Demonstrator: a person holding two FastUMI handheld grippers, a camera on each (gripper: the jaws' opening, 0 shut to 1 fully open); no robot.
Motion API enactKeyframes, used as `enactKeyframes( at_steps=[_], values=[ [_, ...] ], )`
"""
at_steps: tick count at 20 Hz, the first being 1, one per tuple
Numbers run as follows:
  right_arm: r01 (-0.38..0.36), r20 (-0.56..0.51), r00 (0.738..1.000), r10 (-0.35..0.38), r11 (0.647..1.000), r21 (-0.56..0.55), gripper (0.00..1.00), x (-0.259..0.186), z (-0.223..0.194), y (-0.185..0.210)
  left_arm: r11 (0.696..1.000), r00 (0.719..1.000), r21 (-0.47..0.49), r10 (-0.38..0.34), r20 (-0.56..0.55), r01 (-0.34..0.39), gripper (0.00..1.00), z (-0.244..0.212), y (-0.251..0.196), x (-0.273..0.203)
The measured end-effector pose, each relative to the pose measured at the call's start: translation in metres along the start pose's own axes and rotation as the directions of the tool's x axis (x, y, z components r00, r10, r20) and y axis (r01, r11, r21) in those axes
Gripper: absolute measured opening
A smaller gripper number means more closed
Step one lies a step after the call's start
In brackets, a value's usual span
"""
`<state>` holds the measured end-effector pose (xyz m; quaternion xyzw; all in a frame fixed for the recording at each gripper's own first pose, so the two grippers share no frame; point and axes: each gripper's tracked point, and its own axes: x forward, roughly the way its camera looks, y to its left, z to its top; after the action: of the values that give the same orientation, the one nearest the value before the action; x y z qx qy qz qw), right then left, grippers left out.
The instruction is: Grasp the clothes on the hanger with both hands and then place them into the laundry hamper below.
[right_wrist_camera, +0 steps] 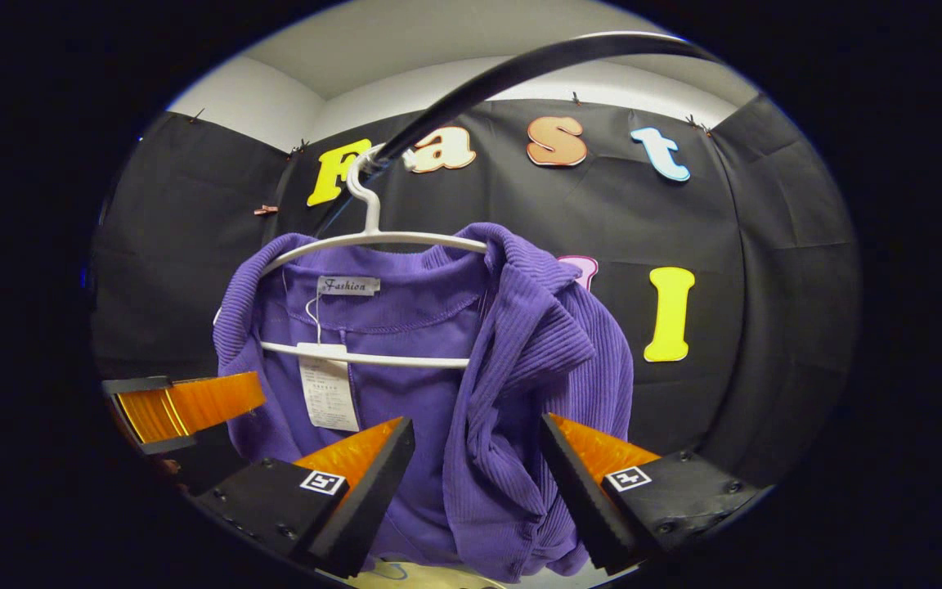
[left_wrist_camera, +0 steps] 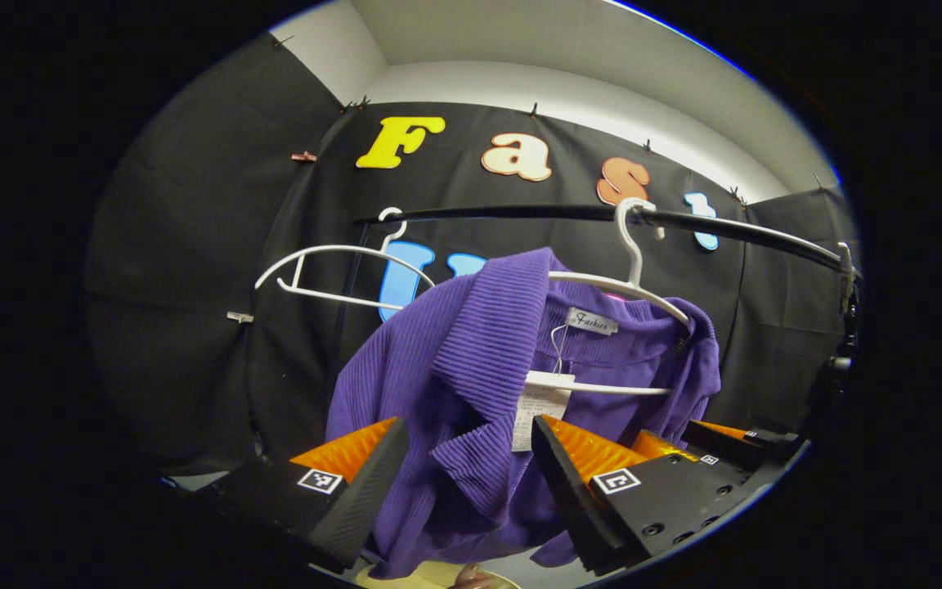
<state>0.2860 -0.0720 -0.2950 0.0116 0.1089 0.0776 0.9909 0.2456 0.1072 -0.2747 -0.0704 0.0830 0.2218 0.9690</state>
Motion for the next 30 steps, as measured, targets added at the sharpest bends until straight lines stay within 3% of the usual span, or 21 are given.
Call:
enactKeyframes(
  at_steps=[4,7,8,9,10,12,14,20,21,22,26,28,30],
  values=[
    [-0.015,-0.010,1.000,0.015,0.999,0.046,1.00,0.026,-0.010,-0.005,0.998,0.998,0.010,0.059,0.002,-0.059,0.95,-0.009,0.011,0.025],
    [-0.008,0.001,1.000,0.008,0.999,0.052,0.98,0.041,-0.012,-0.013,0.999,0.999,-0.012,0.035,-0.002,-0.035,0.95,-0.011,0.009,0.044],
    [-0.003,0.009,1.000,0.003,0.999,0.045,0.84,0.044,-0.012,-0.017,0.999,0.999,-0.017,0.039,-0.006,-0.039,0.91,-0.011,0.014,0.048],
    [-0.009,0.005,1.000,0.009,0.999,0.045,0.70,0.047,-0.013,-0.017,0.999,0.999,-0.022,0.047,-0.007,-0.047,0.81,-0.010,0.021,0.051],
    [-0.004,0.008,1.000,0.003,0.999,0.042,0.56,0.053,-0.015,-0.021,0.998,0.998,-0.025,0.061,-0.009,-0.061,0.60,-0.009,0.026,0.054],
    [-0.009,0.011,1.000,0.009,0.998,0.055,0.16,0.059,-0.016,-0.030,0.998,0.998,-0.010,0.060,-0.004,-0.060,0.18,-0.005,0.032,0.056],
    [-0.006,0.006,1.000,0.006,0.998,0.064,0.16,0.065,-0.014,-0.038,0.998,0.998,0.015,0.065,-0.001,-0.065,0.13,-0.003,0.036,0.061],
    [-0.021,0.077,0.997,0.017,0.999,0.050,0.16,0.060,0.004,-0.063,0.991,0.993,0.062,0.118,0.018,-0.119,0.13,0.005,0.059,0.060],
    [-0.009,0.095,0.995,0.005,0.999,0.044,0.20,0.058,0.008,-0.072,0.988,0.991,0.070,0.135,0.028,-0.136,0.12,0.009,0.066,0.057],
    [0.009,0.103,0.995,-0.013,0.999,0.044,0.16,0.057,0.012,-0.083,0.985,0.987,0.077,0.155,0.041,-0.157,0.12,0.015,0.073,0.054],
    [0.065,0.152,0.985,-0.081,0.992,0.106,0.16,0.047,0.029,-0.110,0.970,0.974,0.106,0.210,0.087,-0.219,0.12,0.039,0.094,0.039],
    [0.101,0.192,0.974,-0.118,0.990,0.096,0.11,0.040,0.041,-0.121,0.956,0.966,0.156,0.231,0.115,-0.247,0.12,0.051,0.097,0.031],
    [0.130,0.226,0.963,-0.150,0.987,0.098,0.16,0.035,0.052,-0.131,0.933,0.953,0.220,0.249,0.173,-0.284,0.12,0.073,0.102,0.024]
  ],
)
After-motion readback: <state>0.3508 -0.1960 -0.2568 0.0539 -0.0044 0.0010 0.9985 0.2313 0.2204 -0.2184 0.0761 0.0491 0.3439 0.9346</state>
